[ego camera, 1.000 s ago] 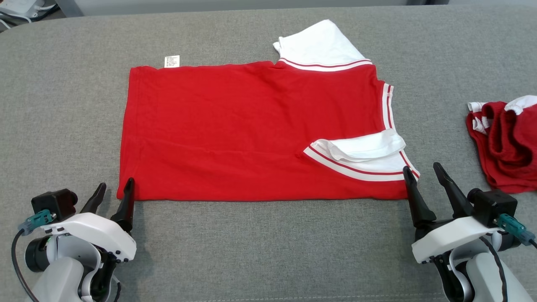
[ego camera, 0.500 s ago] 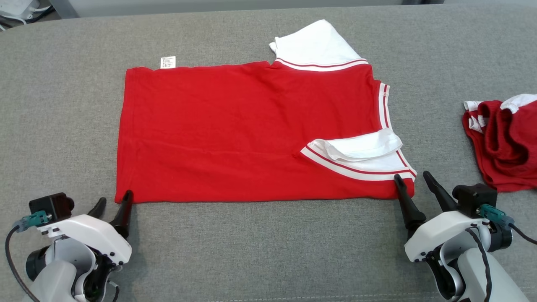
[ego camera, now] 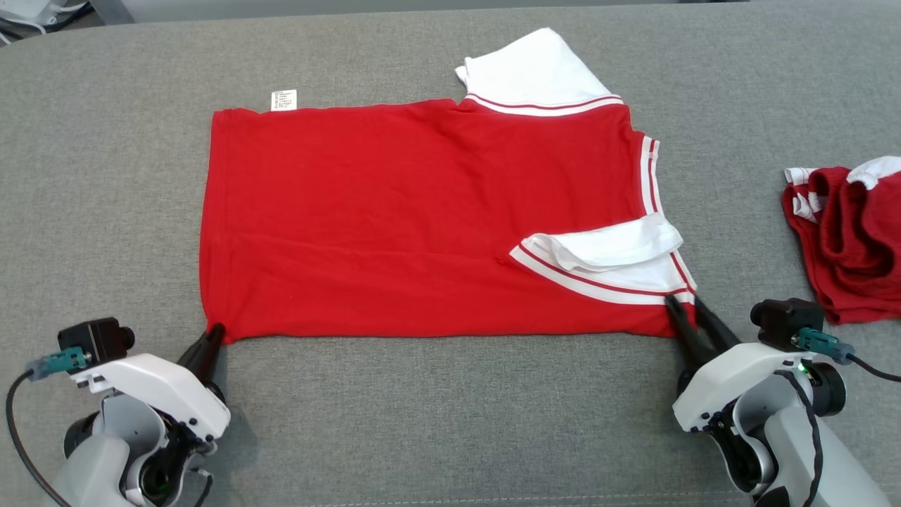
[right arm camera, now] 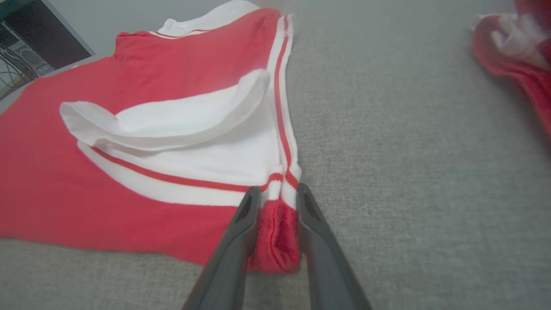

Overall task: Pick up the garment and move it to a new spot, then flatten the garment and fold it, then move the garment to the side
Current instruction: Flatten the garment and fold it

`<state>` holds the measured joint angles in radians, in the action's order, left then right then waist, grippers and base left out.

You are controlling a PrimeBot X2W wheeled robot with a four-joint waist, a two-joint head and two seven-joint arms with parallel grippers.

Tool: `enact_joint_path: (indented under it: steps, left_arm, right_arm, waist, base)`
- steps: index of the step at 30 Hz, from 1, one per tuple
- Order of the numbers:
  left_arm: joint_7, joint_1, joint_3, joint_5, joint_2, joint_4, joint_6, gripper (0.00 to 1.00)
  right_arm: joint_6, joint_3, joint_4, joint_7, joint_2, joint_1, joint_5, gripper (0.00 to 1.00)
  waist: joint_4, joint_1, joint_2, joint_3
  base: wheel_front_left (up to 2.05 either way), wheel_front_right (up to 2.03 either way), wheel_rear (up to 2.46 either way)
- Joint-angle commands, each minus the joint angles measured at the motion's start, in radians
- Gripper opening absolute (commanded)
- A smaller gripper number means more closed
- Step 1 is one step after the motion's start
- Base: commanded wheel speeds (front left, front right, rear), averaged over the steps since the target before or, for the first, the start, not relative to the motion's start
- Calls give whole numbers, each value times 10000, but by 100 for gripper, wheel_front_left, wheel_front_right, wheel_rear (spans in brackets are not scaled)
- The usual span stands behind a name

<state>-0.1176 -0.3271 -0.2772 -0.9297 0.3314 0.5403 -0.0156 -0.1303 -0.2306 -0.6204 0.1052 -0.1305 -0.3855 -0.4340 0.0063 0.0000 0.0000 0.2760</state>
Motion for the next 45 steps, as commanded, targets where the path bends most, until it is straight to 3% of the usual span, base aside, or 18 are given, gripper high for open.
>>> enact_joint_path:
  steps: [1,7,16,26,27,28,29,30,31,45]
  left_arm:
    - [-120,147,255,-59,269,-228,-26,0]
    - [-264,745,350,-296,353,-1074,54,0]
    - [-452,2134,699,-422,896,-2728,745,0]
    - [-675,3383,872,-620,1074,-4029,1327,0]
    - [-727,3435,851,-646,1064,-4068,1353,0]
    - [-721,3465,847,-644,1061,-4109,1369,0]
    - [-810,3526,805,-667,1067,-4130,1398,40]
    - [-778,3550,830,-675,1064,-4156,1414,61]
    - [-798,3585,823,-671,1075,-4157,1444,100]
    - [6,2939,1134,803,2132,-5818,2039,100]
  right_arm:
    - [-4,-230,125,-96,-42,11,-122,0]
    - [-4,-137,794,-227,-357,430,-868,0]
    - [-4,345,2809,-1088,-813,2031,-1611,0]
    - [-4,1400,4722,-1980,-357,4081,-1337,0]
    - [-4,1406,4782,-2058,-307,4152,-1277,100]
    - [-4,1416,4829,-2103,-265,4192,-1220,100]
    - [-4,1489,4853,-2140,-209,4242,-1124,100]
    - [-4,1521,4860,-2127,-208,4243,-1046,100]
    - [-4,1575,4856,-2119,-171,4249,-1038,100]
    - [-4,2421,5524,-1172,-803,3063,-85,100]
  waist:
    - [34,0,0,-19]
    - [175,0,0,-142]
    - [325,0,0,-348]
    - [348,0,0,-605]
    - [332,0,0,-629]
    - [318,0,0,-660]
    - [303,0,0,-743]
    - [289,0,0,-772]
    - [280,0,0,-809]
    - [206,0,0,-923]
  base:
    - [0,0,0]
    - [0,0,0]
    - [0,0,0]
    - [0,0,0]
    - [0,0,0]
    - [0,0,0]
    - [0,0,0]
    - [0,0,0]
    - [0,0,0]
    - [0,0,0]
